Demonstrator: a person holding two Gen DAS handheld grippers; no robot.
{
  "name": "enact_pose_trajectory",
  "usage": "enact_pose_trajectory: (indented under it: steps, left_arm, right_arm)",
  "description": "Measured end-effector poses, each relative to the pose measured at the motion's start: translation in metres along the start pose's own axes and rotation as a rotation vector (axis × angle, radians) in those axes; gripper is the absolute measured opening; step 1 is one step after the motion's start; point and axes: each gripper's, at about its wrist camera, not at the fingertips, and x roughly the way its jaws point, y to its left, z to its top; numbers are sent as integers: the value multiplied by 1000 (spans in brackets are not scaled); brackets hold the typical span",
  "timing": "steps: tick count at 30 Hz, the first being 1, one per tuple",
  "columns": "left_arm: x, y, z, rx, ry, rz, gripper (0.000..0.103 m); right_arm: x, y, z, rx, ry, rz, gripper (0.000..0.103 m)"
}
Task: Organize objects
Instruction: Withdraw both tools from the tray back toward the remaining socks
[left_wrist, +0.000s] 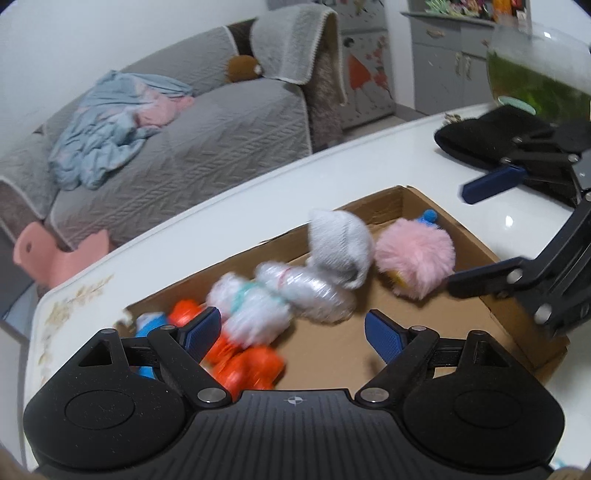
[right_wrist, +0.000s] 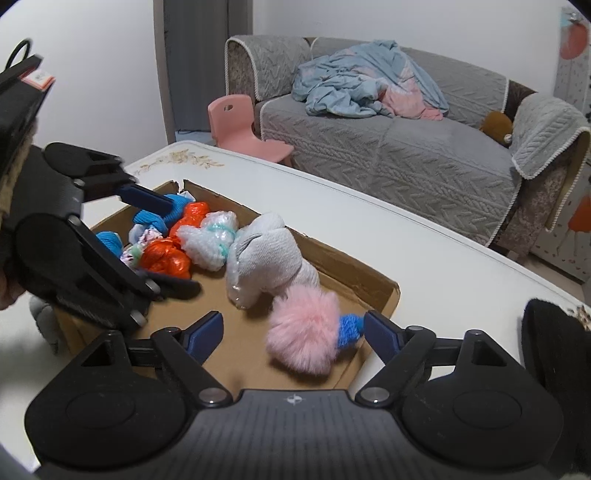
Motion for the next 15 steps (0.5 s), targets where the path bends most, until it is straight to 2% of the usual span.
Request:
enact_pose_trajectory:
  steps: [7,11,15]
  left_arm:
    - [-56,33,-55,-160,-88,67,95]
    - [-79,41,-95,-230,-111,113,95]
    - [-90,42,-135,-311,-117,135,96]
  right_arm:
    - [-40,26,-35,62,-84,2,87]
    - [-64,46,-58,115,-146,25,88]
    - [-78,65,-82,183,-190,16,94]
